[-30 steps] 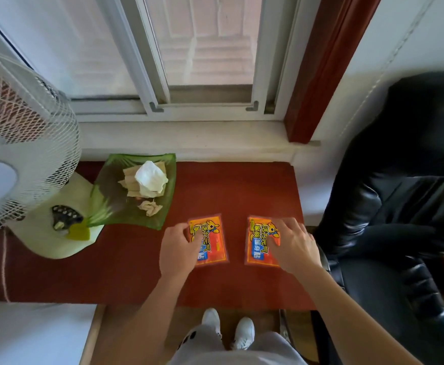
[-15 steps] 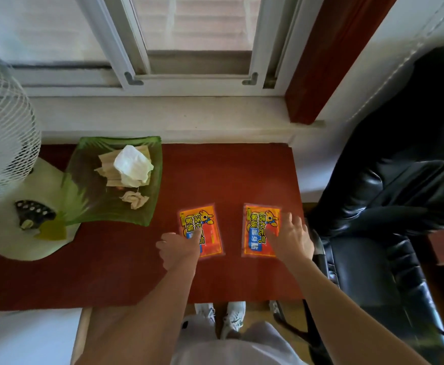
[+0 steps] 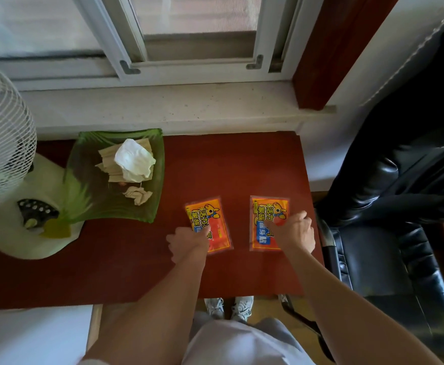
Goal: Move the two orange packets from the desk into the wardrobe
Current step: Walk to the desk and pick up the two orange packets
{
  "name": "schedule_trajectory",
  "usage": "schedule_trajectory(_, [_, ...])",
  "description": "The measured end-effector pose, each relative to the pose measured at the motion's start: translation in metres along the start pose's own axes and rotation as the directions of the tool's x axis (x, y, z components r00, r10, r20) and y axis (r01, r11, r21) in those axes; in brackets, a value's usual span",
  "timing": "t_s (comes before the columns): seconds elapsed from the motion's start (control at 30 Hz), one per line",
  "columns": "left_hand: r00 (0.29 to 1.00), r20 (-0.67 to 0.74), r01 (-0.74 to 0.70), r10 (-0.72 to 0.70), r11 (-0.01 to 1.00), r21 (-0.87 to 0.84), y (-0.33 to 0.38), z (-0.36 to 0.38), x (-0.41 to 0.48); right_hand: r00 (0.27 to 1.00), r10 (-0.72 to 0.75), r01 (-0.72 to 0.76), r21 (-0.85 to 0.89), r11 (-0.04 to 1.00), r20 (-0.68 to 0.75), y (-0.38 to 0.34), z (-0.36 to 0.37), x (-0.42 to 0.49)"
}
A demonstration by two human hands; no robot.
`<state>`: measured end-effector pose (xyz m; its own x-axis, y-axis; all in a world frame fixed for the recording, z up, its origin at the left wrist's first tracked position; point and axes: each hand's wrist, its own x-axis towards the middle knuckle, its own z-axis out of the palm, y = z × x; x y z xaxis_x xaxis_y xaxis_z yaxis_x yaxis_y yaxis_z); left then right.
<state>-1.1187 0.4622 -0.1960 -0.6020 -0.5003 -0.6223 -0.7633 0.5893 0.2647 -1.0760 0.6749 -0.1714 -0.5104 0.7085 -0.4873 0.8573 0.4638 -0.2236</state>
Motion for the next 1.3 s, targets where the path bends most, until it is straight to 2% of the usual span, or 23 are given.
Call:
schedule_trajectory(0.13, [0.997,0.008,-0.072,0.072,0.997,0.017,-0.001,0.000,0.000,0.996,0.077,-0.084,0.163,0.983,0.051,-0.001,0.002,0.006])
schedule_trajectory(0.37, [0.962,-0.048,-0.267,0.267,0.964,0.002,-0.001,0.001,-0.010,0.991,0.099,-0.117,0.219,0.969,0.094,0.004,0.008,0.010])
schedule_trajectory(0.47, [0.934,-0.055,-0.358,0.354,0.926,-0.119,-0.001,-0.002,-0.015,0.997,0.019,-0.037,0.235,0.971,0.078,0.008,0.007,0.007])
schedule_trajectory(0.57, [0.934,0.020,-0.338,0.357,0.901,-0.271,0.003,-0.008,-0.016,0.994,-0.043,0.008,0.312,0.950,0.104,0.013,-0.003,0.004])
schedule_trajectory(0.67, [0.927,0.093,-0.285,0.362,0.845,-0.452,0.011,-0.019,-0.020,0.987,-0.104,0.039,0.446,0.894,0.122,0.014,-0.018,0.002])
schedule_trajectory(0.8, [0.901,0.158,-0.203,0.404,0.715,-0.669,0.021,-0.043,-0.028,0.975,-0.174,0.031,0.697,0.716,0.136,0.007,-0.044,-0.005])
schedule_trajectory(0.9, [0.864,0.204,-0.147,0.459,0.620,-0.771,0.031,-0.063,-0.043,0.951,-0.261,0.034,0.780,0.625,0.167,0.001,-0.066,-0.012])
schedule_trajectory(1.0, [0.826,0.189,-0.172,0.531,0.557,-0.813,0.040,-0.081,-0.060,0.924,-0.344,0.047,0.843,0.535,0.167,-0.005,-0.088,-0.020])
schedule_trajectory(1.1, [0.798,0.152,-0.220,0.583,0.517,-0.827,0.045,-0.093,-0.074,0.915,-0.383,0.095,0.857,0.507,0.125,-0.010,-0.108,-0.029])
schedule_trajectory(1.3, [0.758,0.134,-0.288,0.638,0.512,-0.809,0.056,-0.107,-0.100,0.891,-0.452,0.190,0.874,0.447,0.038,-0.005,-0.126,-0.042])
